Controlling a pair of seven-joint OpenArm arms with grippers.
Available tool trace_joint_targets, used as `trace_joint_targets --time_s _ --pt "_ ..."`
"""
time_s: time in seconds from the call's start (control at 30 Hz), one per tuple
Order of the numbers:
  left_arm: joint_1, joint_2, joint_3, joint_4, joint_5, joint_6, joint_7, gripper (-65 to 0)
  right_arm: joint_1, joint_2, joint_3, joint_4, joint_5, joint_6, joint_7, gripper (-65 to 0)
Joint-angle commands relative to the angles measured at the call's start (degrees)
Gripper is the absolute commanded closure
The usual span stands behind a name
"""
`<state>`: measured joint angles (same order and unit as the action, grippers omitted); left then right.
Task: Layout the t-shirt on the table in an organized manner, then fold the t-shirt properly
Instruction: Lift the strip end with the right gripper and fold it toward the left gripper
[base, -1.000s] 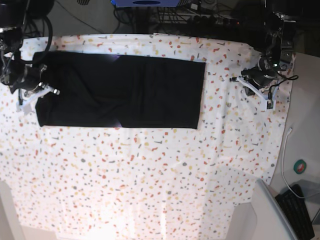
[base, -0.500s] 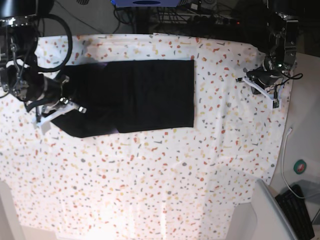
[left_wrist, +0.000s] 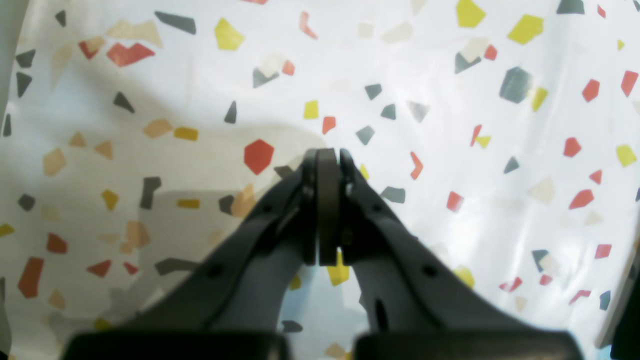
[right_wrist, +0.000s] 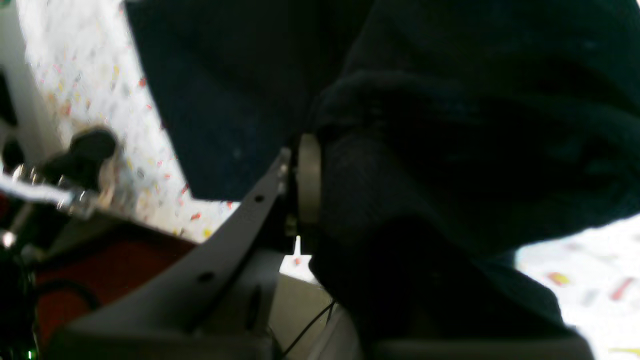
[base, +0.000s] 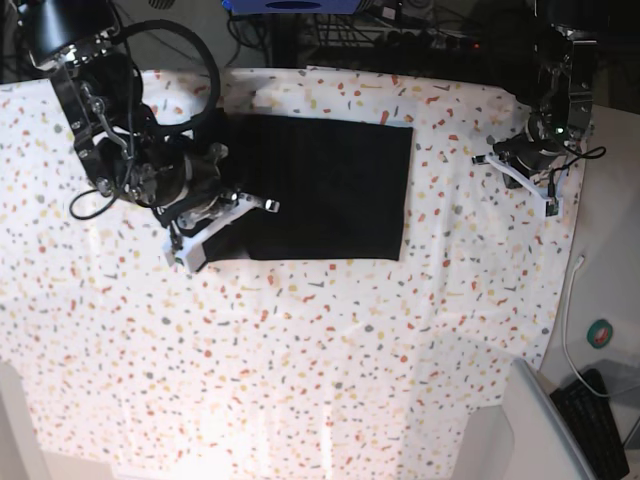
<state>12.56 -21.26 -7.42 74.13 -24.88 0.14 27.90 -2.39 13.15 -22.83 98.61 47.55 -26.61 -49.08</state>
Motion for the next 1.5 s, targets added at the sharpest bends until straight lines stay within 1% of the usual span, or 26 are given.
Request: trace_joint_targets --time_s 0.0,0.07,0.13,0.17,0.23,0.33,0.5,0.6,0.7,0.83,1.0,1.13,1.2,1.4,1.47 --pt "-0.2 -0.9 0.0 0.6 0.0 0.1 -0.7 0.0 1.3 0.2 -0.6 2.0 0.7 0.0 0.4 0.0" --pt "-0.2 -0.5 0.3 0.7 0.0 0.1 -0.7 0.0 1.8 0.1 -2.3 3.8 0.7 -1.3 0.1 0.0" --pt "-0.3 0.5 0.3 0.8 0.1 0.1 -0.7 0.0 2.5 0.4 -4.7 5.1 0.7 -4.6 0.0 0.0" --pt "-0.4 1.3 0.3 1.0 0.1 0.1 -0.7 0.0 2.7 0.5 -5.6 5.3 0.7 -5.7 0.0 0.0" --pt "-0.6 2.4 0.3 1.2 0.1 0.1 -0.7 0.0 3.4 0.5 -7.1 5.3 0.7 -6.8 0.0 0.0" --pt "-0.6 3.7 1.8 2.9 0.1 0.1 0.4 0.0 3.6 0.3 -8.2 5.2 0.7 -6.8 0.0 0.0" --pt "1.3 4.1 2.5 10.9 -0.2 0.2 5.3 0.0 3.7 0.5 -8.2 5.1 0.7 -6.9 0.0 0.0" --pt "2.0 4.2 3.2 14.1 -0.2 0.2 5.7 0.0 3.7 0.5 -8.4 5.1 0.7 -6.9 0.0 0.0" --pt "0.5 6.0 3.2 11.4 0.1 0.2 5.7 0.0 3.7 0.3 -8.5 5.1 0.7 -6.9 0.0 0.0" --pt "-2.1 7.1 3.9 5.3 -0.2 0.2 5.7 0.0 3.6 0.0 -8.6 5.1 0.7 -6.9 0.0 0.0" --pt "-3.9 7.8 11.6 3.7 -0.2 0.2 5.4 0.0 3.5 -0.1 -8.6 5.4 0.8 -6.9 0.0 0.0" --pt "-4.8 9.3 13.1 3.6 0.0 0.2 5.4 0.0 3.3 -1.8 -8.6 5.4 0.8 -6.9 -0.9 0.0" --pt "-5.0 9.3 13.6 3.6 -0.1 0.2 5.6 0.0 3.5 -2.7 -8.6 5.4 0.8 -6.9 -1.7 0.0" --pt "-5.0 9.3 13.2 4.1 -0.2 0.2 5.6 0.0 3.6 -4.3 -8.6 5.2 0.8 -6.9 -1.5 0.0" --pt "-4.9 9.2 13.2 4.1 -0.2 0.2 5.7 0.0 3.6 -5.4 -9.1 4.9 0.7 -6.9 -1.2 0.0"
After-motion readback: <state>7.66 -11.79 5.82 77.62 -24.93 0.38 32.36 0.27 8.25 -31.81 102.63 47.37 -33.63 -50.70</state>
